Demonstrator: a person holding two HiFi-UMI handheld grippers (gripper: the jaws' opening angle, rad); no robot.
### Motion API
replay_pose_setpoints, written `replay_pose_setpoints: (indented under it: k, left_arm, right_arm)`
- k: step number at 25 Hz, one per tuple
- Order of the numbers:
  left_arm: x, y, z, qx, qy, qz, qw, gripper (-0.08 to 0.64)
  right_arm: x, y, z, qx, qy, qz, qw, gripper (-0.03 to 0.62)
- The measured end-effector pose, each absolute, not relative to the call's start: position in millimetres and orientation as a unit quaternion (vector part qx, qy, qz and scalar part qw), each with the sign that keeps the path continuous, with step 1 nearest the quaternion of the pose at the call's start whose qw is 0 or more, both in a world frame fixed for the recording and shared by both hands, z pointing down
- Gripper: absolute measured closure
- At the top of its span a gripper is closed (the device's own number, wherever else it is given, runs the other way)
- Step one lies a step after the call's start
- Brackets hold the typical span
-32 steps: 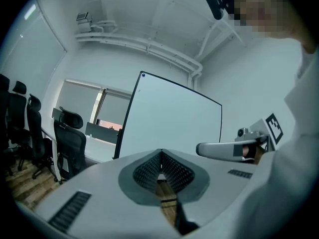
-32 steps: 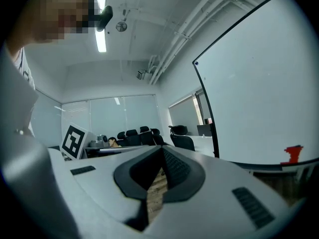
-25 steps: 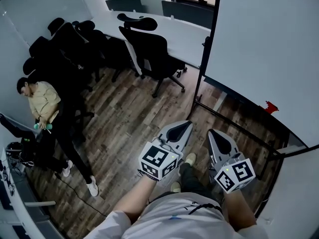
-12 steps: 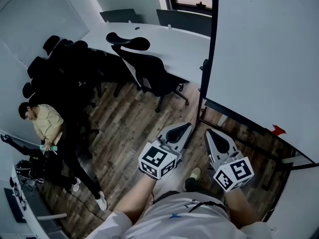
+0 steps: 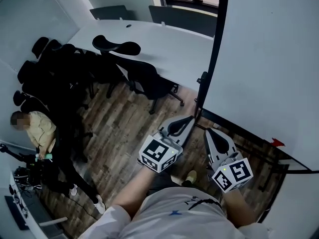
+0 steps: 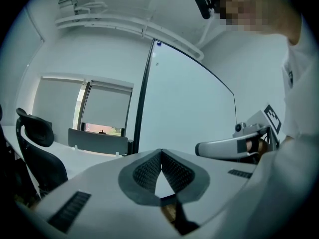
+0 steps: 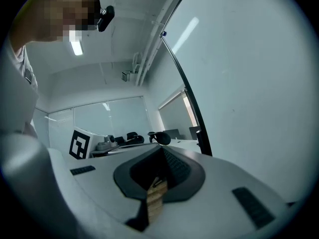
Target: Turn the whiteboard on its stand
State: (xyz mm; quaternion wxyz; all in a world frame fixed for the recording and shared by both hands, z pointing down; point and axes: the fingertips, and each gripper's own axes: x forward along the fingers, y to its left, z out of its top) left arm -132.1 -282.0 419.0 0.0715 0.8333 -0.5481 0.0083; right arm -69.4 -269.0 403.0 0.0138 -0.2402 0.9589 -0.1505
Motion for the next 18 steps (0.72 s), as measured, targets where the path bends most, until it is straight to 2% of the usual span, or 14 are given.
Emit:
replay_pose_setpoints:
  k: [14,18]
  left_arm:
    - [-192.0,-405.6,426.4,0.914,-0.402,0.014,0.055,0.543]
    - [-189.9,-428.0,432.1,0.934,-0.353,0.023,0.049,0.436]
  right_arm:
    - [-141.6,-356.9,401.6,-0.383,0.912,-0.147,0.006,0.581]
    - [-146.2,-372.8,405.5,-0.422,0.893,-0.155,0.002,0.581]
